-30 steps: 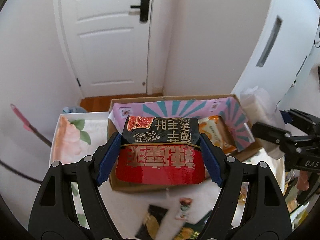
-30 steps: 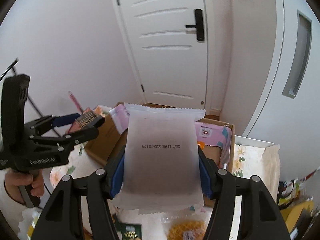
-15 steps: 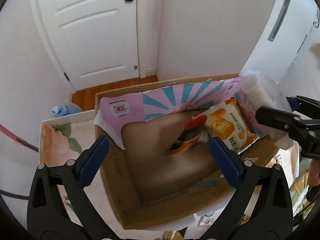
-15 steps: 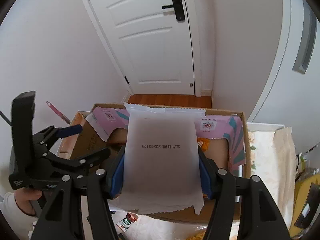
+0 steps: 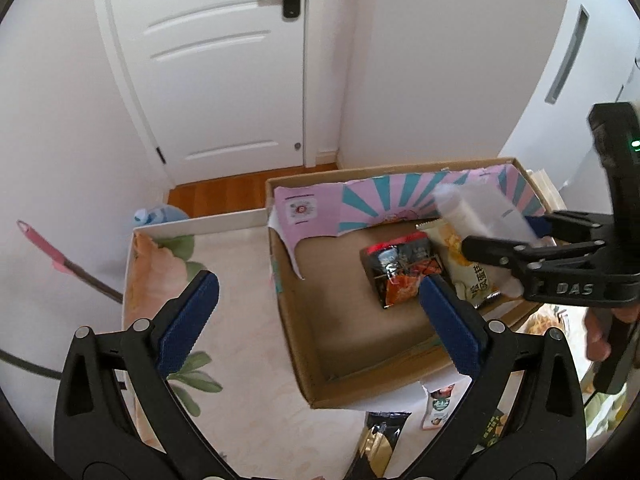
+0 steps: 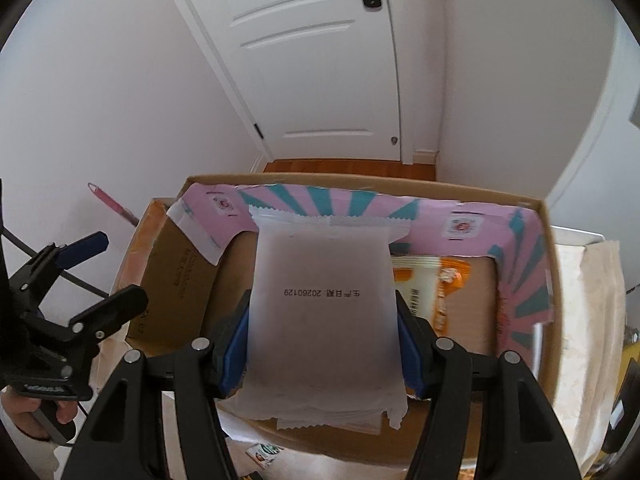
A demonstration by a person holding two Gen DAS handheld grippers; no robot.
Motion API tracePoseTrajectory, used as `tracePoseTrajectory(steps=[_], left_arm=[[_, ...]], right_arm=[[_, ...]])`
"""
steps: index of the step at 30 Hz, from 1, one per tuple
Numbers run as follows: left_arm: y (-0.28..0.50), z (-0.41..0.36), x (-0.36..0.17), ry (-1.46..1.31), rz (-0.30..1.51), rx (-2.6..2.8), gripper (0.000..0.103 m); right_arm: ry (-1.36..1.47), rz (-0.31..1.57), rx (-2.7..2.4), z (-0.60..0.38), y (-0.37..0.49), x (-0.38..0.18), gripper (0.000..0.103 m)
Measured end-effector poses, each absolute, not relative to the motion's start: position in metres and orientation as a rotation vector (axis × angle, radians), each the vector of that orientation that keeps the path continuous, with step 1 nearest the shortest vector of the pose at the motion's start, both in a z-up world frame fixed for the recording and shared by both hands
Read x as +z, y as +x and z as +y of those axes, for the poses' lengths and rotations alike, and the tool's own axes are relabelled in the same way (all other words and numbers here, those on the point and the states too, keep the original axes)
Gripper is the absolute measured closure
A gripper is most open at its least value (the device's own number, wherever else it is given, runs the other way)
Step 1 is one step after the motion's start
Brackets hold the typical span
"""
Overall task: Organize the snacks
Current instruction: 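Lower the white pouch into the box and open right tool, then withdraw both tools from the box toward the remaining snacks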
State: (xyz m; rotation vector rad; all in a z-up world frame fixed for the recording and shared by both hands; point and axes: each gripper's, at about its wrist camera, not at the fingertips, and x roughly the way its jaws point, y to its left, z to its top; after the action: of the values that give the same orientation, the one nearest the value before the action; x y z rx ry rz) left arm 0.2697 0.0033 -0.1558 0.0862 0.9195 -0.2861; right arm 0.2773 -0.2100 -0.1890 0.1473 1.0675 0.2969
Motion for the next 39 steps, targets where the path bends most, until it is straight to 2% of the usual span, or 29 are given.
tracePoseTrajectory(steps=[3, 4, 5, 6, 30, 39], left_arm=[[0.266, 0.005, -0.152, 0.086, 0.905, -0.274, 0.003], [0.264, 0.006, -0.151, 0.088, 0.900, -0.268, 0.003], [0.262, 0.006, -0.151, 0.091, 0.896, -0.260, 0.003], [0.260, 0.006, -0.150, 0.091, 0.894, -0.254, 0.003], [0.148, -0.004, -0.117, 0.006, 0.791, -0.074, 0.003], [0.100, -0.005, -0.119, 0.029, 0.809, -0.024, 0.003]], right_arm=[[0.184, 1.094, 0.325, -0.205, 0.284, -0.198, 0.040], [0.204, 1.081, 0.334, -0.206, 0.284, -0.197, 0.027], [0.229, 1.044, 0.345, -0.207, 0.282, -0.194, 0.010], [0.241, 1.012, 0.351, -0.208, 0.280, -0.191, 0.006], [0.125, 0.828, 0.403, -0.254, 0.187, -0.129, 0.005], [0.052, 0.831, 0.359, -0.273, 0.140, -0.125, 0.005]])
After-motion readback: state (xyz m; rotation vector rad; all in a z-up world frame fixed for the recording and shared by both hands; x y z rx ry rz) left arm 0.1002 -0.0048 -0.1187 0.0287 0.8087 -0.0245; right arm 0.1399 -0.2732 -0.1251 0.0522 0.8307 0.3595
